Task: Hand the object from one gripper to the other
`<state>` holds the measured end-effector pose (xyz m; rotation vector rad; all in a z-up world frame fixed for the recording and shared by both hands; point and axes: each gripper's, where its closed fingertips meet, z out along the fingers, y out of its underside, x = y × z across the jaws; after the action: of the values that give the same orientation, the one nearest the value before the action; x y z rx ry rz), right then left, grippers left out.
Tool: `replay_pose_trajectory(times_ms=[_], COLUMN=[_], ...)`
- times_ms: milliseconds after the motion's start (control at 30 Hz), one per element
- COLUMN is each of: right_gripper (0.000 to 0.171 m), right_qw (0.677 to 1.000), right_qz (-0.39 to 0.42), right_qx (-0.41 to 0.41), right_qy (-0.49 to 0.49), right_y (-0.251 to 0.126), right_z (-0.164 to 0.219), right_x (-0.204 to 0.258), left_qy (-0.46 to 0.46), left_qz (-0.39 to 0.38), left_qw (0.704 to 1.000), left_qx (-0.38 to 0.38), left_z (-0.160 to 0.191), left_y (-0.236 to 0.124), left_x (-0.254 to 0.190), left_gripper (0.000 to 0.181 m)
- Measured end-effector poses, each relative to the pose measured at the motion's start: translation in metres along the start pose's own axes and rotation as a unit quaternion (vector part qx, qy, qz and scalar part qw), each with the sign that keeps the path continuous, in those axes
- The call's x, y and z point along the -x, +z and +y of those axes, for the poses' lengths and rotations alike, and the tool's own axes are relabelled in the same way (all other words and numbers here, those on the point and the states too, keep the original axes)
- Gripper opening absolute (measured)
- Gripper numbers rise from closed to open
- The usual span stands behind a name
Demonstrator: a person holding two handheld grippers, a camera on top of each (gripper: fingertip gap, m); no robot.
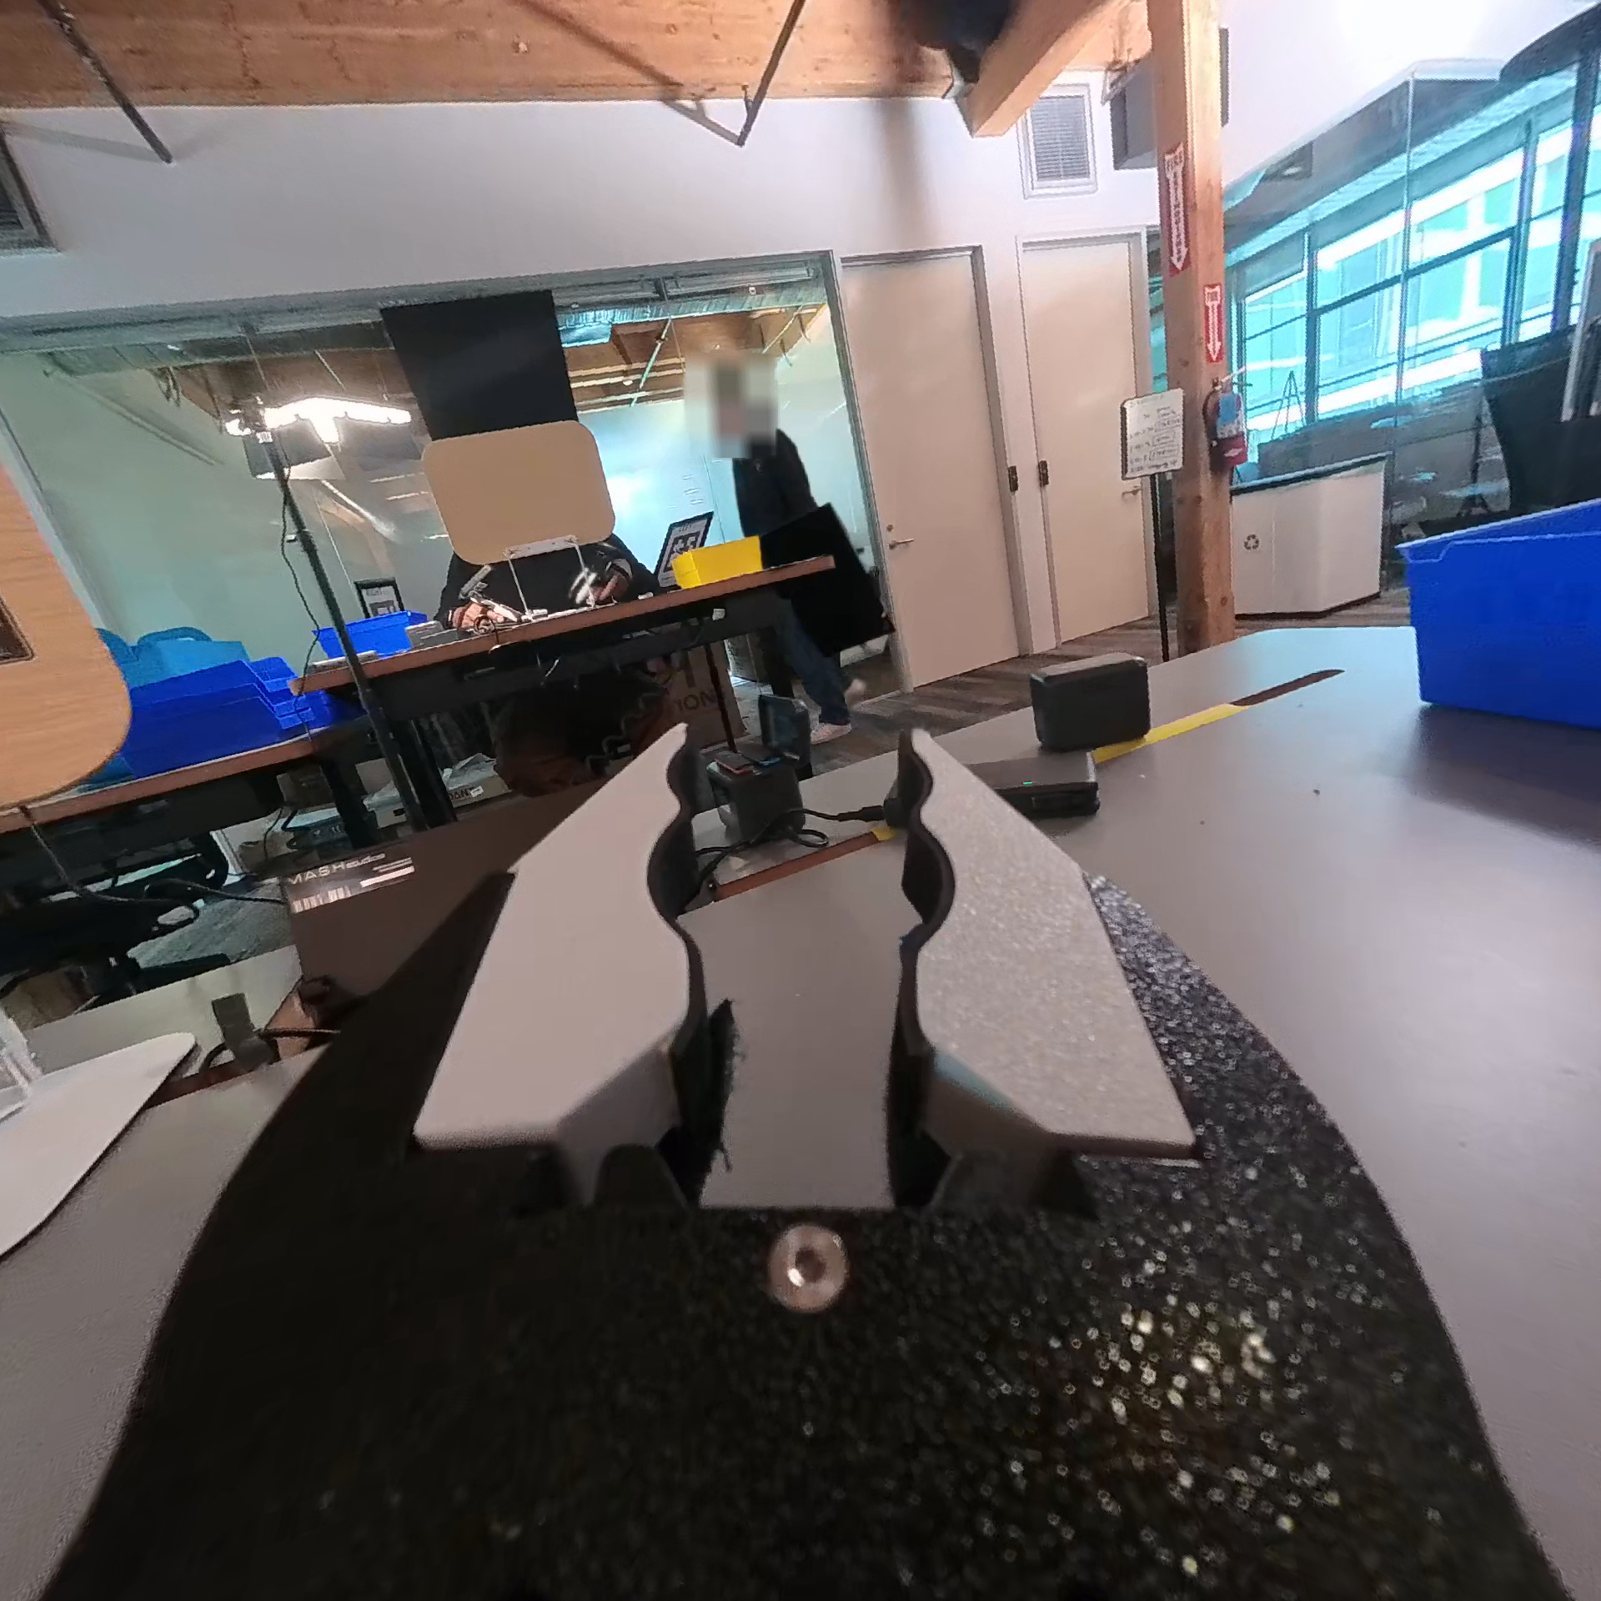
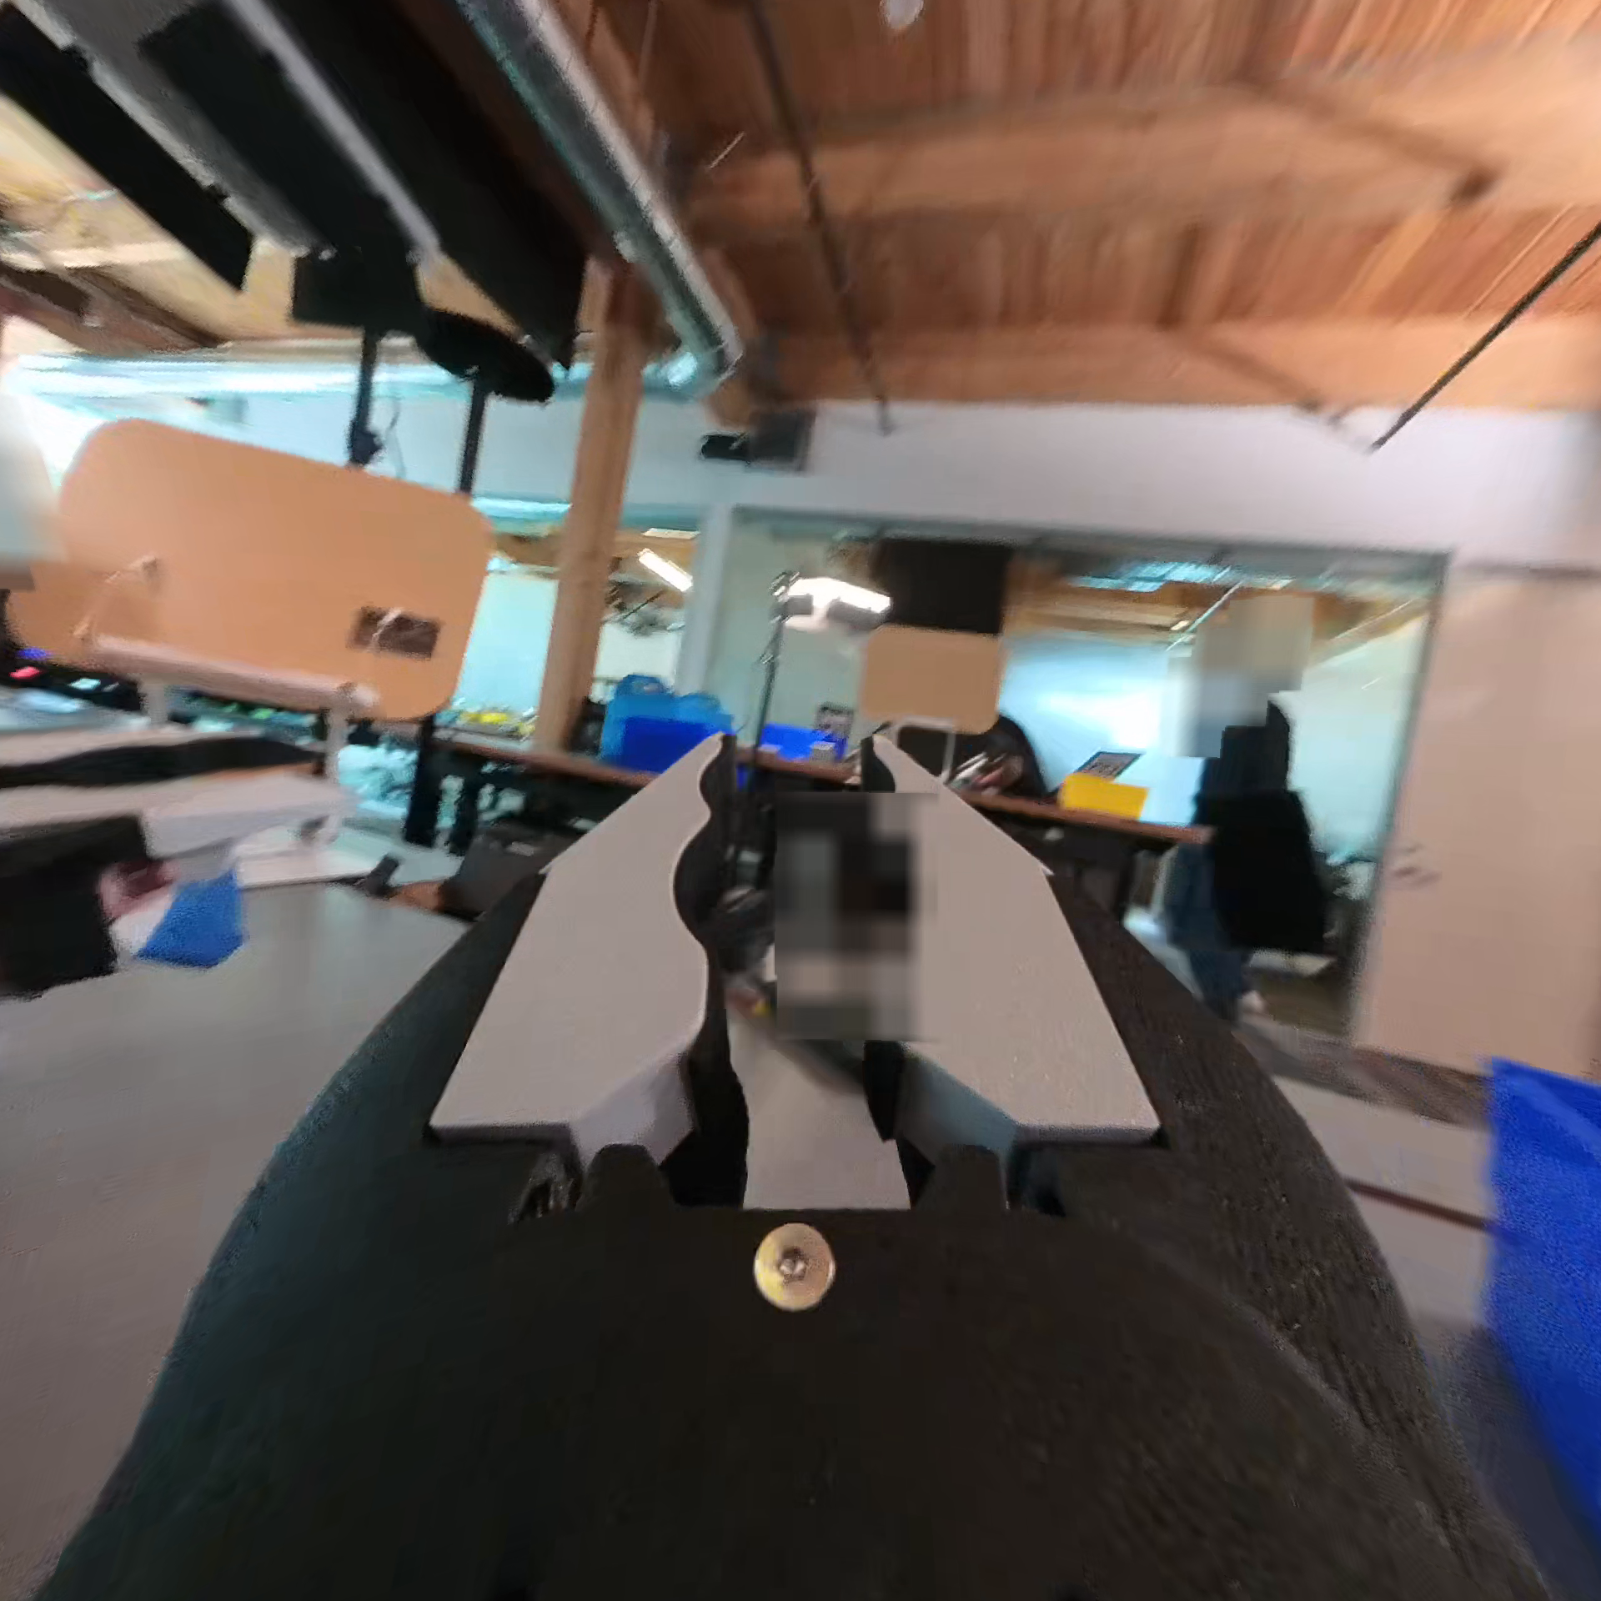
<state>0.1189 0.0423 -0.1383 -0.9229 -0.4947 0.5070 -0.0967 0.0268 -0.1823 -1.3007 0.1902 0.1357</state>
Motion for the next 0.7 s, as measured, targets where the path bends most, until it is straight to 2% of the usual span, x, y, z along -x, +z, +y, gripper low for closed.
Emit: replay_pose_trajectory(times_ms=[100, 367, 567, 700], right_gripper=[0.026, 0.025, 0.022, 0.023], right_qw=[0.999, 0.999, 0.996, 0.996], right_qz=[-0.031, -0.031, -0.079, -0.079], right_qx=[0.035, 0.032, 0.027, 0.025], right_qy=[-0.001, 0.027, 0.037, 0.04], right_y=[0.025, 0.095, 0.1, 0.102], right_z=[0.029, 0.059, 0.062, 0.061], right_x=[0.035, 0.09, 0.108, 0.102], left_qy=[-0.011, -0.019, 0.025, 0.062], left_qz=[-0.008, -0.027, -0.045, -0.083], left_qw=[1.0, 0.999, 0.999, 0.994], left_qx=[-0.007, -0.008, -0.005, 0.019], left_z=[-0.002, -0.002, -0.012, -0.052], left_y=[-0.002, -0.004, -0.01, -0.033], left_x=[0.003, 0.012, 0.023, 0.05], left_gripper=[0.042, 0.041, 0.042, 0.042])
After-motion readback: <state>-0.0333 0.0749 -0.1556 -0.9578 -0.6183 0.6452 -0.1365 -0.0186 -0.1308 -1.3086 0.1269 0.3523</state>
